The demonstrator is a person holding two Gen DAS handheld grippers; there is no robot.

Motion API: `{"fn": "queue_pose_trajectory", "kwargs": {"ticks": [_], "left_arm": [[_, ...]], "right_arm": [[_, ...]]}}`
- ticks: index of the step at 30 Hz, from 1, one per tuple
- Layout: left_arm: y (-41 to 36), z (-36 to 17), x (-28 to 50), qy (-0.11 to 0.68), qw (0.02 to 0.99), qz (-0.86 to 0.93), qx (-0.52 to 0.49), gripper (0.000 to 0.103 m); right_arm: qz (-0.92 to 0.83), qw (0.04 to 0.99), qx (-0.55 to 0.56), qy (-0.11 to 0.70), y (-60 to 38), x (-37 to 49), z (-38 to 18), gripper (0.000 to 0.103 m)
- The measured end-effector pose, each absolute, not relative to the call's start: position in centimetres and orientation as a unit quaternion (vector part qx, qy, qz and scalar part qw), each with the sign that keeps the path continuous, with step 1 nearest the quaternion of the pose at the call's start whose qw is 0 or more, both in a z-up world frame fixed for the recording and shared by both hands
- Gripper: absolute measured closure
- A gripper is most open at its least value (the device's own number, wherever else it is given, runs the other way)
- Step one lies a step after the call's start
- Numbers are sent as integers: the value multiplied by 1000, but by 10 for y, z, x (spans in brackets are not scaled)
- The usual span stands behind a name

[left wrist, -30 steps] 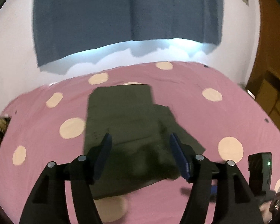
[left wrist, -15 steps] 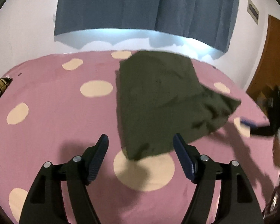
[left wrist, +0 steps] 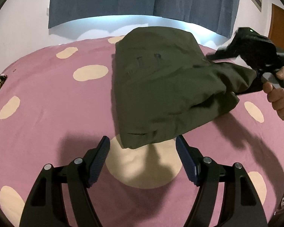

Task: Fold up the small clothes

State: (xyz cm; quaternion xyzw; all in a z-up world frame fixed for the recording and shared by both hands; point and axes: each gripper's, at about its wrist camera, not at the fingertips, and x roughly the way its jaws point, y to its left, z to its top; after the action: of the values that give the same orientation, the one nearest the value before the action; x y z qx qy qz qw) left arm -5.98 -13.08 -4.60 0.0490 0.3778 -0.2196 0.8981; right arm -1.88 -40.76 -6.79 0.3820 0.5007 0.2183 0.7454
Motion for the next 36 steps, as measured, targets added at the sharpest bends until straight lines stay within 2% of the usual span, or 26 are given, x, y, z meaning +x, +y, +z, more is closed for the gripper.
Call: {"fn": "queue_pose_trajectory", "kwargs": {"ticks": [3, 6, 17, 22, 27, 33, 36], "left_arm": [[-130, -49, -58, 382, 898, -216, 45, 32], [-129, -50, -56, 384, 898, -211, 35, 32], [-138, -58, -37, 399, 901, -168, 30, 30], [-119, -65, -22, 424, 887, -180, -38, 26], [-128, -67, -23, 419, 886, -195, -19, 25], [-151, -72, -23, 427, 881, -204, 25, 24], [-150, -73, -22, 430, 880, -202, 23, 24]], "right_arm": [[210, 756, 352, 510, -397, -16, -66, 83], [224, 765, 358, 485, -396, -16, -48, 88], [279, 788, 351, 422, -364, -2, 21, 91], [273, 797, 356, 404, -389, -8, 23, 92], [226, 787, 409, 403, -457, -27, -30, 94], [179, 741, 484, 429, -507, -38, -135, 94], [197, 735, 494, 420, -513, -38, -145, 93]]}}
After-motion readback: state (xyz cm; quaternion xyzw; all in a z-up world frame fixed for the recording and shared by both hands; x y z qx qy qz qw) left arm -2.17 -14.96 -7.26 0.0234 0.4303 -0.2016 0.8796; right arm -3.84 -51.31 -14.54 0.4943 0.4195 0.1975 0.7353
